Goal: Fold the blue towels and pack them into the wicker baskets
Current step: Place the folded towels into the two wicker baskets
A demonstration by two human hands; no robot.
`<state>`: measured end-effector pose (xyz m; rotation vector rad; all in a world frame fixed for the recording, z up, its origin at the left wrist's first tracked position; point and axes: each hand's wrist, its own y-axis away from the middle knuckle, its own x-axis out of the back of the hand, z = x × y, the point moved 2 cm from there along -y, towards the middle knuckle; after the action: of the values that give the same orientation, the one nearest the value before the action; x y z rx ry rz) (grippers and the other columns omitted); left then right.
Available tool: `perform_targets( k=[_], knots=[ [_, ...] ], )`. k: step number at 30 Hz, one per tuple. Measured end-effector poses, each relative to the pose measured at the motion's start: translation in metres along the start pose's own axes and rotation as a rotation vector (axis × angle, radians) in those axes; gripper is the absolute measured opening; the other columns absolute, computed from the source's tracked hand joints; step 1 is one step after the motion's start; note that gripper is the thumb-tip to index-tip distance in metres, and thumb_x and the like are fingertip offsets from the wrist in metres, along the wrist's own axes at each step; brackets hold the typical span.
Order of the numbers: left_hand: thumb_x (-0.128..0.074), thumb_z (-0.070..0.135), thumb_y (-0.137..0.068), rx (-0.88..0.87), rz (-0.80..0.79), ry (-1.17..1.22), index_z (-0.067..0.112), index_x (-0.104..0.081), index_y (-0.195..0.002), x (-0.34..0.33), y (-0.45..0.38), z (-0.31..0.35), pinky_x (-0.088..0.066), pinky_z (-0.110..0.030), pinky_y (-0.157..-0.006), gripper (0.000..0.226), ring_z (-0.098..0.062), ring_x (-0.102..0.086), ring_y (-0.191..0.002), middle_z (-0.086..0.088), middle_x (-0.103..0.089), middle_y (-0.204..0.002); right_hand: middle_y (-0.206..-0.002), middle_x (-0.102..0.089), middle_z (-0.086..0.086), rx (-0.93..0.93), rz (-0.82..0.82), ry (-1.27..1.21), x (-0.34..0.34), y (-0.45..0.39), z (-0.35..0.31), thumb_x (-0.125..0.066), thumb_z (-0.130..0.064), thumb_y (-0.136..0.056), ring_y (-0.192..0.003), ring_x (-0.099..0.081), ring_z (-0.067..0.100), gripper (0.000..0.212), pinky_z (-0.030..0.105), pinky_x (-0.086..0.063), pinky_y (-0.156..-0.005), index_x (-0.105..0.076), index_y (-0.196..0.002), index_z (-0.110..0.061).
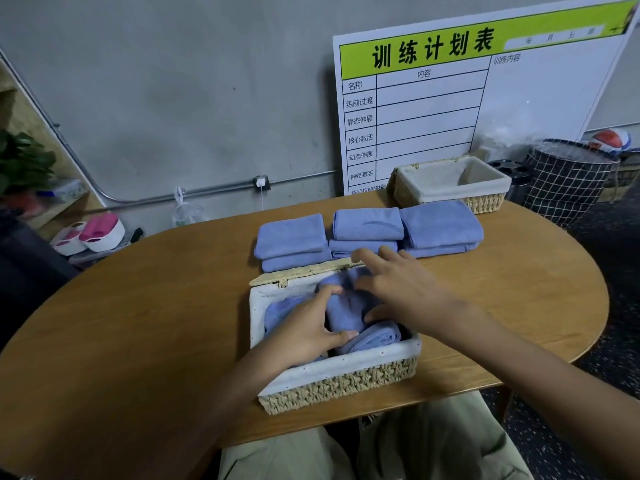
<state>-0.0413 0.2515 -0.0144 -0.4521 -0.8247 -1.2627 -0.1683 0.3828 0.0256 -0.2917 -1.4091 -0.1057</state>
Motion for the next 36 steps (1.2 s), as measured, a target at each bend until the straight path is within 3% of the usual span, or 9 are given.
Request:
perform_targets(
  k=[3,9,14,19,25,27,30,32,36],
  knots=[
    [-0.067,0.056,-0.089,-0.051,0.036,-0.284,0.038,-0.030,-0.151,0.005,-0.002,-0.007,-0.045,-0.033,-0.085,0.074,-0.019,-0.051,-0.106,0.006,-0.036,-0.118,-0.119,-0.057,-0.002,0.023,-0.023,0.033,-0.004,0.005,0.008,-0.074,-0.062,-0.072,-0.095,-0.051,0.026,0.051,0.038,-0.040,-0.072,-0.074,-0.109,-0.026],
    [-0.048,0.086,-0.074,-0.146,0.041,-0.453,0.039,-0.036,-0.150,0.010,-0.003,-0.012,-0.035,-0.035,-0.103,0.091,-0.015,-0.031,-0.117,0.008,-0.026,-0.121,-0.134,-0.048,-0.017,0.002,-0.191,-0.017,-0.007,0.014,0.025,-0.027,-0.092,-0.066,-0.109,-0.042,0.018,0.093,0.035,-0.033,-0.083,-0.060,-0.133,-0.036],
    [-0.023,0.096,-0.069,-0.230,0.022,-0.641,0.035,-0.028,-0.157,0.016,-0.002,-0.015,-0.027,-0.039,-0.114,0.107,-0.014,-0.017,-0.141,0.011,-0.015,-0.153,-0.151,-0.039,-0.022,0.045,-0.220,-0.017,-0.005,0.012,0.023,-0.053,-0.085,-0.071,-0.124,-0.040,0.019,0.085,0.038,-0.035,-0.094,-0.046,-0.144,-0.042],
    [-0.018,0.098,-0.066,-0.194,-0.061,-0.735,0.030,-0.015,-0.160,0.008,-0.011,-0.018,-0.022,-0.039,-0.115,0.116,-0.016,-0.016,-0.146,0.010,-0.013,-0.160,-0.149,-0.045,-0.016,0.043,-0.266,0.024,-0.004,0.006,0.017,-0.060,-0.080,-0.072,-0.127,-0.041,0.021,0.087,0.039,-0.035,-0.099,-0.041,-0.147,-0.040],
    [-0.005,0.093,-0.058,-0.184,-0.115,-0.739,0.029,-0.002,-0.161,0.004,-0.009,-0.020,-0.014,-0.038,-0.118,0.121,-0.015,-0.008,-0.152,0.010,-0.001,-0.167,-0.133,-0.059,-0.013,0.014,-0.471,0.022,-0.012,-0.007,0.011,-0.064,-0.076,-0.074,-0.108,-0.061,0.019,0.074,0.036,-0.051,-0.083,-0.050,-0.133,-0.035],
    [-0.009,0.100,-0.058,-0.174,-0.144,-0.753,0.029,0.002,-0.161,0.004,-0.009,-0.021,-0.011,-0.039,-0.120,0.125,-0.015,-0.004,-0.152,0.009,0.003,-0.168,-0.135,-0.058,-0.008,0.020,-0.493,0.136,-0.018,-0.011,0.003,-0.066,-0.068,-0.080,-0.105,-0.063,0.021,0.070,0.032,-0.047,-0.072,-0.049,-0.136,-0.030],
    [-0.010,0.090,-0.062,-0.189,-0.135,-0.783,0.028,-0.001,-0.161,0.002,-0.012,-0.023,-0.014,-0.040,-0.119,0.118,-0.016,-0.007,-0.152,0.008,0.000,-0.168,-0.136,-0.058,-0.004,0.016,-0.476,0.217,-0.025,-0.013,-0.003,-0.065,-0.060,-0.086,-0.101,-0.064,0.022,0.065,0.033,-0.039,-0.065,-0.047,-0.138,-0.024],
    [-0.017,0.090,-0.065,-0.199,-0.120,-0.770,0.029,-0.010,-0.161,0.004,-0.014,-0.022,-0.018,-0.039,-0.117,0.114,-0.016,-0.014,-0.150,0.009,-0.009,-0.166,-0.131,-0.061,-0.004,0.005,-0.459,0.160,-0.021,-0.010,-0.001,-0.066,-0.063,-0.084,-0.100,-0.064,0.023,0.063,0.033,-0.042,-0.067,-0.051,-0.133,-0.026],
    [-0.049,0.082,-0.080,-0.209,0.031,-0.566,0.033,-0.048,-0.147,0.013,-0.023,-0.019,-0.033,-0.033,-0.104,0.083,-0.009,-0.042,-0.131,0.017,-0.042,-0.144,-0.107,-0.067,-0.002,0.003,-0.356,0.084,-0.006,-0.013,0.009,-0.063,-0.072,-0.079,-0.095,-0.062,0.022,0.056,0.031,-0.040,-0.066,-0.064,-0.113,-0.028]
  ],
)
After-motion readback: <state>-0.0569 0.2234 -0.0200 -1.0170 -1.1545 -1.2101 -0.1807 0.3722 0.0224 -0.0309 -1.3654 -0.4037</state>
